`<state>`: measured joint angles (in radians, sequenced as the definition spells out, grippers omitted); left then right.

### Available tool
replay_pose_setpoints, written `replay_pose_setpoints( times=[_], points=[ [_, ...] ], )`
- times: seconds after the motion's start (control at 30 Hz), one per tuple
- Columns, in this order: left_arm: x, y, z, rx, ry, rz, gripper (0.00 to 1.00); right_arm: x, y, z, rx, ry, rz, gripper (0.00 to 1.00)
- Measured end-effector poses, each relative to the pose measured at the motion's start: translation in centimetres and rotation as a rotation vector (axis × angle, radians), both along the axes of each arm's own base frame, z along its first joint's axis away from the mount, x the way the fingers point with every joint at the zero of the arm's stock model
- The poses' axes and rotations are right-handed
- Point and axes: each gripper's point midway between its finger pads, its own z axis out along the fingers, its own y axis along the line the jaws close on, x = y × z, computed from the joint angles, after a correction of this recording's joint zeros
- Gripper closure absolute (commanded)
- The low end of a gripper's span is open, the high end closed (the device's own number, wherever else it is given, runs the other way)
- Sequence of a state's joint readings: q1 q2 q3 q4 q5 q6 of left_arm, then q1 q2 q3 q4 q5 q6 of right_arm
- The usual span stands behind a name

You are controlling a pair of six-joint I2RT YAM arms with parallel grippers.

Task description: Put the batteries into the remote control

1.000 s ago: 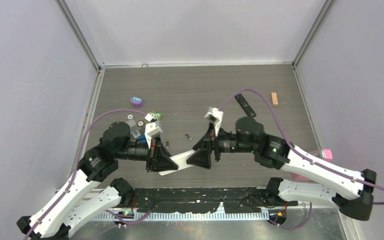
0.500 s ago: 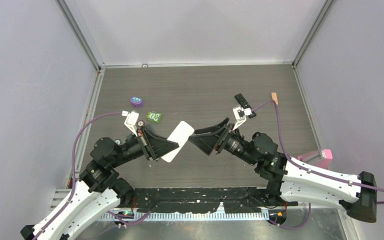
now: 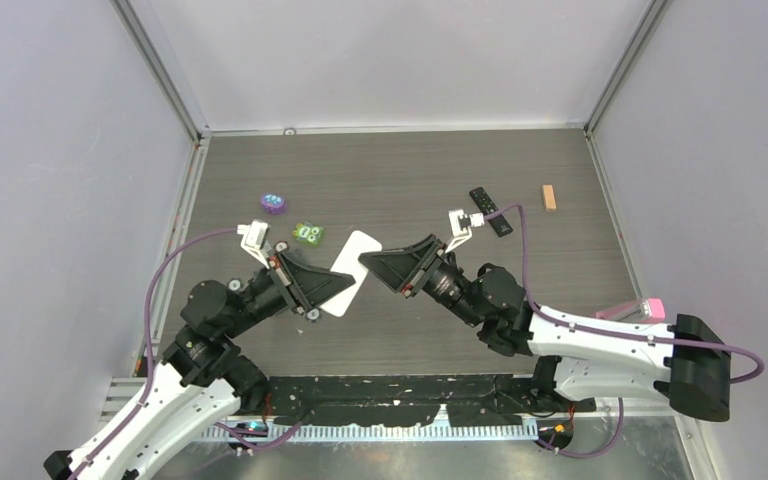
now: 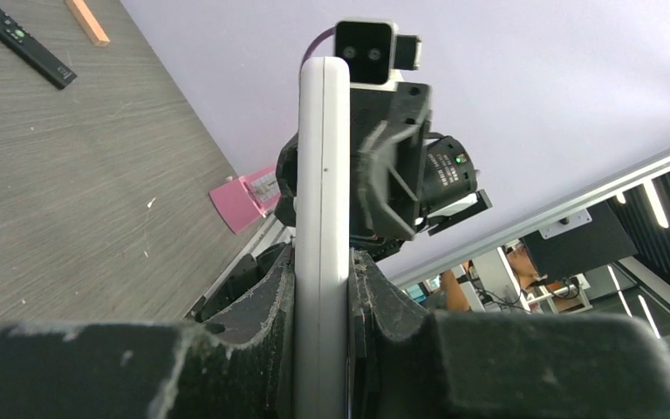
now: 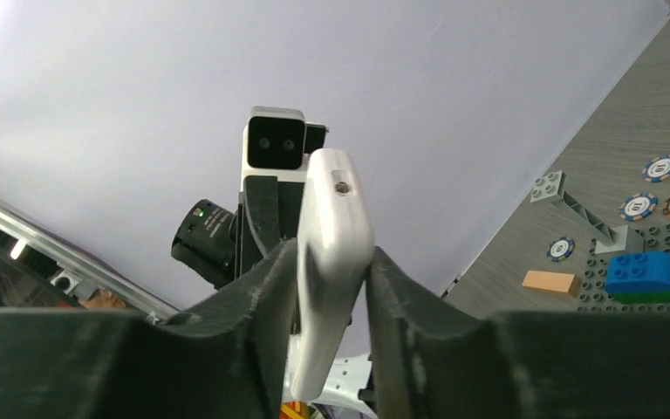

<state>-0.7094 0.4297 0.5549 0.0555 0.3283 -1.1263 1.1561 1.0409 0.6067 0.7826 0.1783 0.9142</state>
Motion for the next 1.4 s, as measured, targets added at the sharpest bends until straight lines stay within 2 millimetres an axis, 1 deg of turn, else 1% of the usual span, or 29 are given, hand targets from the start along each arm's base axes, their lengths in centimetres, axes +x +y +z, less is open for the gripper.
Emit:
replay_pose_setpoints(
  times=[0.07,0.1,0.13,0.17,0.2,0.23,0.3,0.33,0.4,0.43,0.53,0.6,0.67,0.7,0.77,0.8,0.83,0.9,0.97,1.0,1.1,1.13,1.17,1.2,1.23,1.27,1.3,1.33,1.4],
  points=[
    [0.0,0.0,0.1,-0.004,-0.001,0.000,1.00,0.1,0.4,-0.1,0.012,0.005,0.008,0.85],
    [0.0,0.0,0.2,-0.006,-0.003,0.003,1.00,0.1,0.6,-0.1,0.021,0.010,0.012,0.88],
    [0.0,0.1,0.3,-0.012,-0.003,0.003,0.95,0.1,0.6,0.2,0.046,0.023,0.020,0.93],
    [-0.1,0.1,0.7,-0.022,-0.014,0.002,0.86,0.0,0.6,0.5,0.064,0.031,0.029,0.94],
    [-0.1,0.2,0.8,-0.025,-0.020,0.001,0.70,-0.2,0.6,0.7,0.072,0.031,0.037,0.94],
    [-0.2,0.2,1.0,-0.024,-0.026,0.003,0.60,-0.3,0.6,0.8,0.071,0.031,0.043,0.94],
    [-0.3,0.4,0.9,0.002,-0.036,0.008,0.41,-0.5,0.8,0.9,0.055,0.020,0.057,0.95],
    [-0.3,0.4,0.8,0.022,-0.038,0.010,0.35,-0.5,0.8,0.8,0.035,0.012,0.061,0.94],
    [-0.6,0.6,0.9,0.061,-0.062,0.008,0.26,-0.8,0.9,0.7,-0.014,-0.008,0.084,0.95],
    [-0.8,0.7,1.2,0.082,-0.077,0.004,0.24,-1.0,1.0,0.7,-0.057,-0.023,0.101,0.95],
    [-1.8,0.8,2.6,0.137,-0.138,-0.039,0.23,-1.9,1.0,1.1,-0.146,-0.055,0.150,0.95],
    [-2.7,0.5,3.6,0.167,-0.187,-0.094,0.24,-3.0,0.7,1.8,-0.184,-0.086,0.199,0.95],
    [-3.3,0.0,3.7,0.200,-0.217,-0.152,0.29,-4.2,0.5,2.3,-0.209,-0.114,0.251,0.95],
    [-3.5,-0.3,3.3,0.229,-0.222,-0.185,0.33,-4.8,0.5,2.4,-0.226,-0.127,0.283,0.95],
    [-3.5,-0.8,2.4,0.275,-0.216,-0.232,0.43,-5.8,0.6,2.3,-0.256,-0.144,0.339,0.95],
    [-3.6,-1.1,1.8,0.298,-0.207,-0.253,0.50,-6.2,0.6,2.2,-0.268,-0.149,0.364,0.95],
    [-3.8,-1.2,1.3,0.315,-0.200,-0.279,0.57,-6.6,0.7,1.9,-0.286,-0.155,0.390,0.95],
    [-4.2,-1.4,0.6,0.333,-0.191,-0.321,0.66,-6.9,0.9,0.9,-0.321,-0.144,0.419,0.95],
    [-4.9,-1.3,0.3,0.337,-0.195,-0.360,0.74,-7.0,1.1,0.1,-0.344,-0.130,0.441,0.95],
    [-5.2,-1.3,0.3,0.335,-0.198,-0.378,0.81,-7.2,1.2,-0.1,-0.348,-0.124,0.451,0.95],
    [-6.1,-1.3,0.2,0.316,-0.187,-0.425,0.99,-7.5,1.2,-0.1,-0.352,-0.138,0.473,0.93],
    [-6.3,-1.4,0.3,0.308,-0.185,-0.440,1.00,-7.7,1.2,0.0,-0.354,-0.143,0.482,0.92],
    [-6.5,-1.4,0.3,0.301,-0.186,-0.449,1.00,-7.8,1.2,0.0,-0.358,-0.146,0.486,0.89],
    [-6.5,-1.4,0.4,0.296,-0.188,-0.456,1.00,-7.8,1.2,0.1,-0.359,-0.146,0.488,0.80],
    [-6.6,-1.4,0.4,0.294,-0.189,-0.458,1.00,-7.8,1.2,0.1,-0.361,-0.142,0.488,0.73],
    [-6.6,-1.4,0.5,0.293,-0.190,-0.460,1.00,-7.7,1.2,0.1,-0.363,-0.138,0.485,0.59],
    [-6.6,-1.4,0.5,0.291,-0.190,-0.460,1.00,-7.7,1.2,0.1,-0.364,-0.132,0.480,0.51],
    [-6.6,-1.4,0.5,0.291,-0.191,-0.459,1.00,-7.6,1.2,0.1,-0.362,-0.120,0.478,0.37],
    [-6.5,-1.5,0.5,0.293,-0.200,-0.464,1.00,-6.7,1.4,0.1,-0.357,-0.085,0.429,0.27]
  ],
)
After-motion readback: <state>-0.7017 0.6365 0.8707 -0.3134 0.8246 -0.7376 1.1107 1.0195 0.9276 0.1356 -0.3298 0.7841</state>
